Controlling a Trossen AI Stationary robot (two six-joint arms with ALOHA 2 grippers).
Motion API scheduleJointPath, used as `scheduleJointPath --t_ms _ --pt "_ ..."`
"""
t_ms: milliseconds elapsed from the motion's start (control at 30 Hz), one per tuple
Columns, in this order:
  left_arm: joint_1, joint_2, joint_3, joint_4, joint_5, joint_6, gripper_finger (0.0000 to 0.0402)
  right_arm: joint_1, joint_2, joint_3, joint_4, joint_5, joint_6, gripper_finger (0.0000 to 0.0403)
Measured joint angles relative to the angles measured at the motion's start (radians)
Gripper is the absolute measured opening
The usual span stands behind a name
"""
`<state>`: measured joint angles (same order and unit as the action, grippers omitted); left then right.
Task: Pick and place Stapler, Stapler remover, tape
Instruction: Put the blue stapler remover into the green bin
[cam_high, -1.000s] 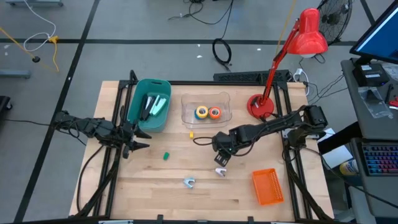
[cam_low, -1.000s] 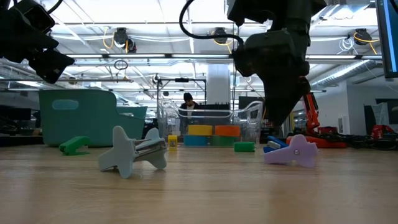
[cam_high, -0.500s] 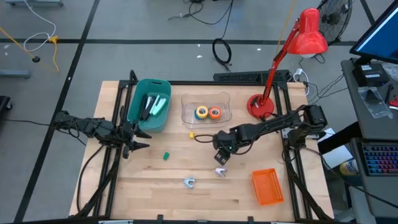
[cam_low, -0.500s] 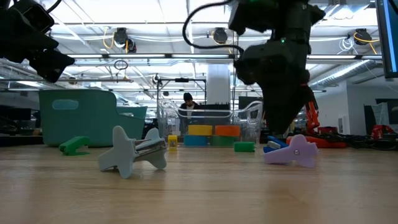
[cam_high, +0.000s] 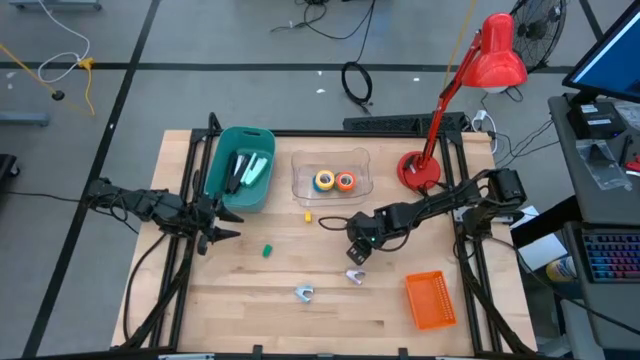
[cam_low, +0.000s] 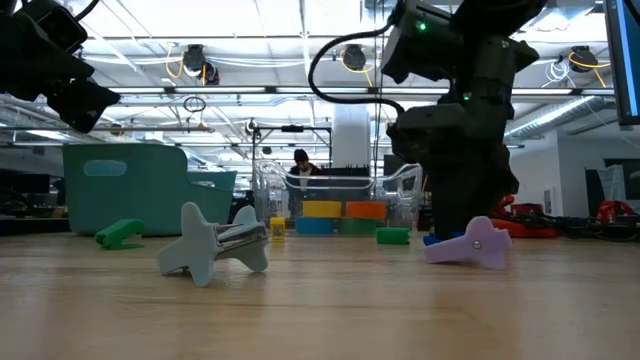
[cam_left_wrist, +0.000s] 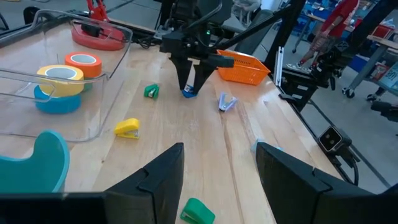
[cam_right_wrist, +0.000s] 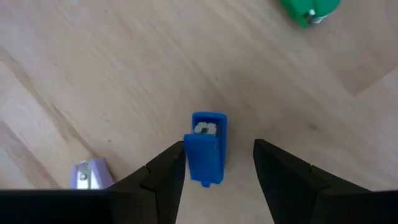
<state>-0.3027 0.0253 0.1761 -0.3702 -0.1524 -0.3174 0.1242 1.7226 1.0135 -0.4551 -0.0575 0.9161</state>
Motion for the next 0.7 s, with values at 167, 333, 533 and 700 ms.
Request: scheduleJointPath --t_ms 167,333,533,700 --pt "0.000 0.000 0.000 0.001 0.000 -0.002 0.0205 0.000 0.000 -0.004 0.003 0.003 0.000 0.0179" --pt "0.000 0.000 0.000 0.002 0.000 -0.002 0.0205 0.000 0.000 -0.004 0.003 0.003 0.000 0.0152" --pt "0.000 0.000 0.000 0.001 0.000 -0.002 0.0205 0.000 0.000 -0.004 0.019 0.002 0.004 0.0089" --pt "0.000 0.000 0.000 0.001 -0.002 -0.002 0.0205 0.000 0.000 -0.004 0.047 0.000 0.001 0.0057"
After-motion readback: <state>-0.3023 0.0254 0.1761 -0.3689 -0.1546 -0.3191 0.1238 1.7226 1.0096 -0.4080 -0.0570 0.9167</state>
